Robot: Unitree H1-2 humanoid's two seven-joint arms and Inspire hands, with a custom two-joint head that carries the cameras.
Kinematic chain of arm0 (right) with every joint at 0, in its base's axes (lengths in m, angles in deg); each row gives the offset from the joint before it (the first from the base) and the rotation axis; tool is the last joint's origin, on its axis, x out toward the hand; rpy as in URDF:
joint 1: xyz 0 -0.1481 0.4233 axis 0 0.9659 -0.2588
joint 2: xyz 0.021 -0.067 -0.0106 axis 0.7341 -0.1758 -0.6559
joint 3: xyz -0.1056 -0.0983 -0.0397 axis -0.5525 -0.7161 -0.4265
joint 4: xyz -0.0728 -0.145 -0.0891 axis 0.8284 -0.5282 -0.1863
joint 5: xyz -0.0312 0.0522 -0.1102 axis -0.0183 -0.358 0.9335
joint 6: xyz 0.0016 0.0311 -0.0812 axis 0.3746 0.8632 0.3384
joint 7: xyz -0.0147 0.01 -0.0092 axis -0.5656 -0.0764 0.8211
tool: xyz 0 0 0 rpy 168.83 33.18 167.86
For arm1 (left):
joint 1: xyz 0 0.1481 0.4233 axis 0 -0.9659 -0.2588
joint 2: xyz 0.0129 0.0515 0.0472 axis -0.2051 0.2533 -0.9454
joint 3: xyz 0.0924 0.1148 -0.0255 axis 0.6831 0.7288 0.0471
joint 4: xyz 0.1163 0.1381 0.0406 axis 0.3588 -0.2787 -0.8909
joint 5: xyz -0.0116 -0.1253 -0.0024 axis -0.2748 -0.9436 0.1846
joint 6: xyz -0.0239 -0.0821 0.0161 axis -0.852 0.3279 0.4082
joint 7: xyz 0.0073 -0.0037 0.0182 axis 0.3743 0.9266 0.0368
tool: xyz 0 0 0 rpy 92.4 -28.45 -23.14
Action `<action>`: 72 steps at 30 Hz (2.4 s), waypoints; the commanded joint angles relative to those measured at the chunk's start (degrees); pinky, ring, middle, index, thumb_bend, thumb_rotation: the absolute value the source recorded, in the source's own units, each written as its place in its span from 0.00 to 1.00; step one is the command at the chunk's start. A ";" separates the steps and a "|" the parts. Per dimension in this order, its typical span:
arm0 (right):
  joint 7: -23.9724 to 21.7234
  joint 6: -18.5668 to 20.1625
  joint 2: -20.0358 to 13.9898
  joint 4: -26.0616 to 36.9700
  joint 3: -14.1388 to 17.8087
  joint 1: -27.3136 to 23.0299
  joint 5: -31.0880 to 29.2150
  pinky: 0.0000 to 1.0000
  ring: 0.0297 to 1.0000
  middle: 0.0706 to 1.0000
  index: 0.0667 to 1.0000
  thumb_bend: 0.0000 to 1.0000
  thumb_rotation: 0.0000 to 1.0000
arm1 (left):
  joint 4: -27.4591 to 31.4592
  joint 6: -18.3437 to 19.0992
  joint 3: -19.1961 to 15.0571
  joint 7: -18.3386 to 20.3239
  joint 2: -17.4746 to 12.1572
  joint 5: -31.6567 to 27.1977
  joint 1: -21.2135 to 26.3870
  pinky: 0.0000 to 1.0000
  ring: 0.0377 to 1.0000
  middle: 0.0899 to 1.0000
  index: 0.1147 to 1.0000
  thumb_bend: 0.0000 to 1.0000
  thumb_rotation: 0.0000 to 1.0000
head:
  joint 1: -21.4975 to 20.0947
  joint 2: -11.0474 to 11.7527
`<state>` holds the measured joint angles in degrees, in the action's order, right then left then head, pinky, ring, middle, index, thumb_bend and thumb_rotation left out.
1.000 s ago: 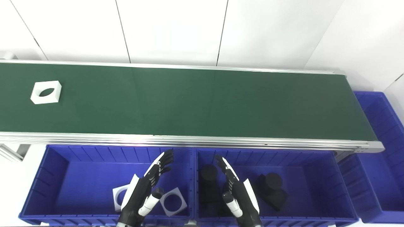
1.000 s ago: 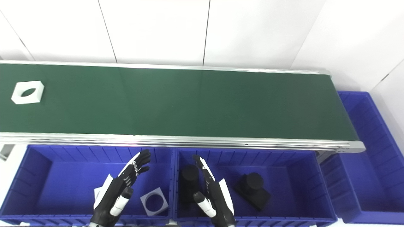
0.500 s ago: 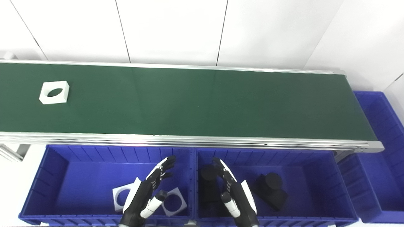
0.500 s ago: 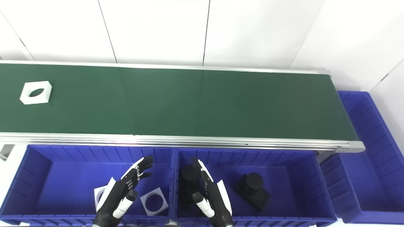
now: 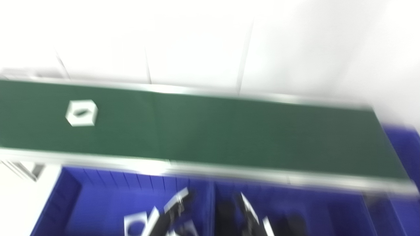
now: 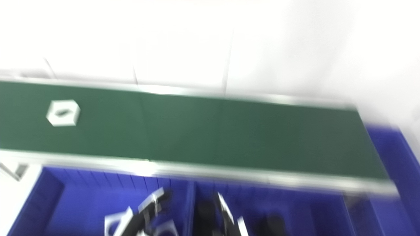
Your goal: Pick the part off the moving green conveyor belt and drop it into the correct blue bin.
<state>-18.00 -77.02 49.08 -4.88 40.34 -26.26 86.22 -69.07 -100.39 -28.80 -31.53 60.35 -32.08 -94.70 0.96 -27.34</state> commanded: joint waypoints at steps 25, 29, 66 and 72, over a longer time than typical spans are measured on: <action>-0.58 -3.44 -3.46 0.55 0.12 -0.71 -3.00 1.00 1.00 1.00 1.00 0.96 1.00 | -2.61 -2.54 4.38 -6.48 1.41 5.07 2.60 0.74 0.84 0.85 0.81 0.96 0.86 | 10.41 1.24; -0.74 -3.43 -3.79 0.59 -0.04 -0.68 -3.00 1.00 1.00 1.00 1.00 0.93 1.00 | -2.97 -2.51 5.35 -7.63 1.04 4.66 3.07 0.72 0.83 0.84 0.80 0.95 0.85 | 10.45 1.15; -0.98 -3.41 -3.10 -0.30 -0.68 -2.06 -1.55 1.00 1.00 1.00 1.00 0.92 1.00 | 9.39 -2.54 8.30 -8.88 -1.40 0.79 13.06 0.65 0.74 0.76 0.79 1.00 0.47 | 9.56 1.07; -0.77 -3.44 -2.53 -0.79 -0.84 -3.06 -1.04 1.00 1.00 1.00 0.99 0.92 1.00 | 11.30 -2.46 3.86 -8.02 -1.53 1.78 17.06 0.66 0.74 0.74 0.79 1.00 0.48 | 9.50 1.46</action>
<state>-18.93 -77.10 45.94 -6.38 39.74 -28.63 85.22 -60.05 -100.54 -24.35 -39.14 58.75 -30.17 -79.40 10.46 -25.84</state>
